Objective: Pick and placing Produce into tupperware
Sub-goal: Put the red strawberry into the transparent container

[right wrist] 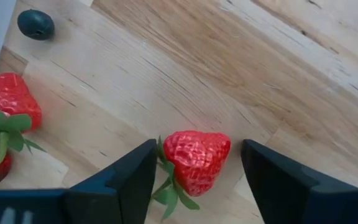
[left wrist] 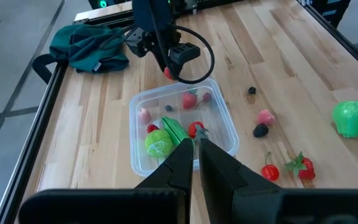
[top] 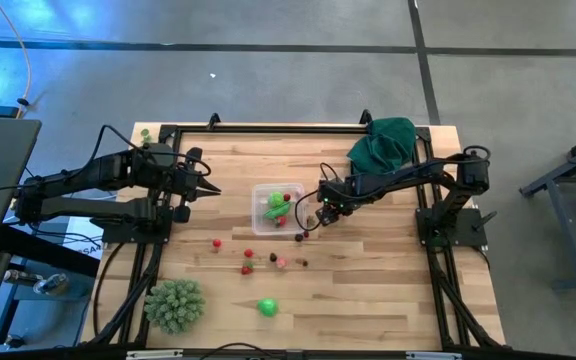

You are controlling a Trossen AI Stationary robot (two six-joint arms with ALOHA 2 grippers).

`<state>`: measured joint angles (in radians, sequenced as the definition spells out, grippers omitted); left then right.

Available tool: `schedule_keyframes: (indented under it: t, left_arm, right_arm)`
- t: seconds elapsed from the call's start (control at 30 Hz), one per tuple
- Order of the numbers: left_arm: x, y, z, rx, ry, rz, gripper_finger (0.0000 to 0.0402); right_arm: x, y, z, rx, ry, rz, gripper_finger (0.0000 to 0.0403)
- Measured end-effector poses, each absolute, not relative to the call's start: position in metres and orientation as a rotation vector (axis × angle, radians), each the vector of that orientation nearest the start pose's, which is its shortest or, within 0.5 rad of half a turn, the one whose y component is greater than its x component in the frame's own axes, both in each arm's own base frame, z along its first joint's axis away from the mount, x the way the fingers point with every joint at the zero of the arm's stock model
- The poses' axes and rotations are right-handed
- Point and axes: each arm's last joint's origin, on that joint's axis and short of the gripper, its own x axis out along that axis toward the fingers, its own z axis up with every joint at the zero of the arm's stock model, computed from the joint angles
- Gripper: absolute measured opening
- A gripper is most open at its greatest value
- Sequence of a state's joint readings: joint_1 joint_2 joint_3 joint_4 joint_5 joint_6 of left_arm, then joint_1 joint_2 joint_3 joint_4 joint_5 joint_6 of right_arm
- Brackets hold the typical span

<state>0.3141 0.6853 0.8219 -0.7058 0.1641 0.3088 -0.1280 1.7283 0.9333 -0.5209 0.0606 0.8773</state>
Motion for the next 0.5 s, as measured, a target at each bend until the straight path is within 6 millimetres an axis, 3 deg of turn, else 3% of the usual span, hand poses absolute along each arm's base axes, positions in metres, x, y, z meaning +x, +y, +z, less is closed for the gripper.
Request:
schedule_keyframes:
  t: [0.5]
  left_arm:
    - [0.1263,0.0361,0.3115,0.165,0.569,0.059,0.0019]
  right_arm:
    - [0.2978,-0.0405,0.1376,0.758,1.157,-0.721,0.0159]
